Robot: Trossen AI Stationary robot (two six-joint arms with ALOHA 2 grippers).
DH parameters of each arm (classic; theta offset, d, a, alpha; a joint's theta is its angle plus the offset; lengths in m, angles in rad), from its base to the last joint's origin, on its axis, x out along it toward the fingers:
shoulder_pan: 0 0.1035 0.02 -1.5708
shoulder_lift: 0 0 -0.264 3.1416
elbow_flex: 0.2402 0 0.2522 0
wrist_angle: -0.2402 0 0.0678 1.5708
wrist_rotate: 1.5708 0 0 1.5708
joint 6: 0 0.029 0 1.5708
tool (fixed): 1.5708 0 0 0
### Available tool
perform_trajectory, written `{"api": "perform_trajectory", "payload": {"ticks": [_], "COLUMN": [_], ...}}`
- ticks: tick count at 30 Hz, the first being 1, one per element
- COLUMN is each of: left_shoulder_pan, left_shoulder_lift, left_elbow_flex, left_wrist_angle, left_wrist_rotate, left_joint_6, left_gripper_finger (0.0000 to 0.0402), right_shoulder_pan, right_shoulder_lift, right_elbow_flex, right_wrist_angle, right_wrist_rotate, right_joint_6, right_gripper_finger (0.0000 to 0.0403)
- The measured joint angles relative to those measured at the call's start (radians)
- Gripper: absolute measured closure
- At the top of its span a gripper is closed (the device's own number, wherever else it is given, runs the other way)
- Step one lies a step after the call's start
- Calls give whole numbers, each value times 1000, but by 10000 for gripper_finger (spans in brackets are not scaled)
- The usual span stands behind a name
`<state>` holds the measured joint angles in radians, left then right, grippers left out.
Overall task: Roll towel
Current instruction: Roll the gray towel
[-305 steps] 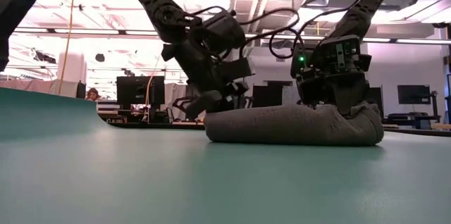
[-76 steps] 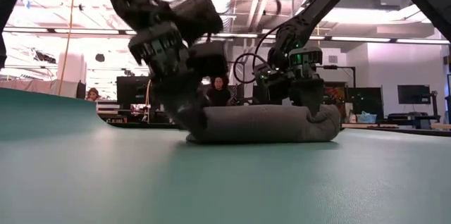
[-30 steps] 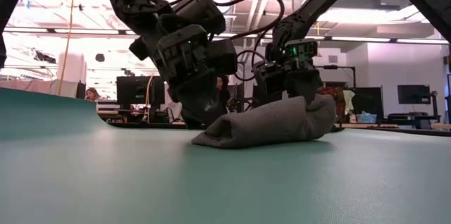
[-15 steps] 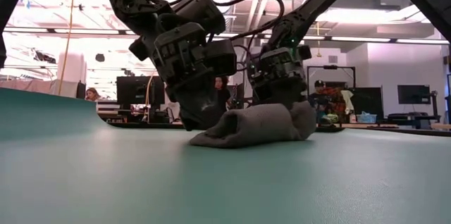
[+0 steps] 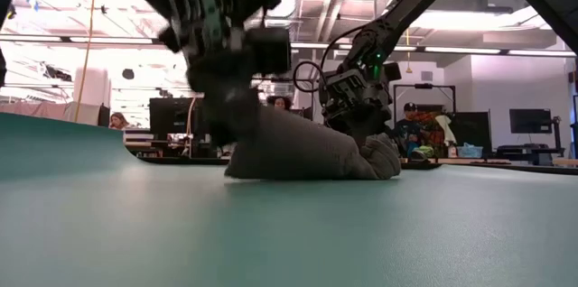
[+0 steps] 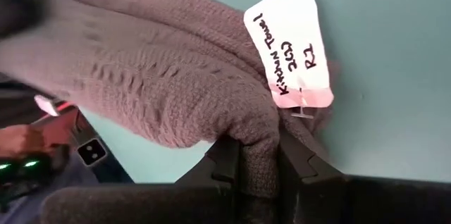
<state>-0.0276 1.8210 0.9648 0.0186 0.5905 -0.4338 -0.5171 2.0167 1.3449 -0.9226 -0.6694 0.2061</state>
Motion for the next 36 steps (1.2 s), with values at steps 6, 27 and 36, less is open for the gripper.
{"api": "perform_trajectory", "payload": {"ticks": [6,27,36], "left_shoulder_pan": [-23,-23,22], "left_shoulder_lift": [-161,-143,-108], "left_elbow_flex": [1,4,-2], "left_wrist_angle": [-39,-63,-69], "left_wrist_rotate": [-199,-674,-681], "left_joint_6": [12,298,310], "left_gripper_finger": [402,401,402], "right_shoulder_pan": [4,5,6], "right_shoulder_lift": [-2,0,0], "right_elbow_flex": [-6,-8,-8], "right_wrist_angle": [1,15,18], "right_wrist_rotate": [18,23,24], "right_joint_6": [-16,-23,-23], "right_gripper_finger": [341,341,341]}}
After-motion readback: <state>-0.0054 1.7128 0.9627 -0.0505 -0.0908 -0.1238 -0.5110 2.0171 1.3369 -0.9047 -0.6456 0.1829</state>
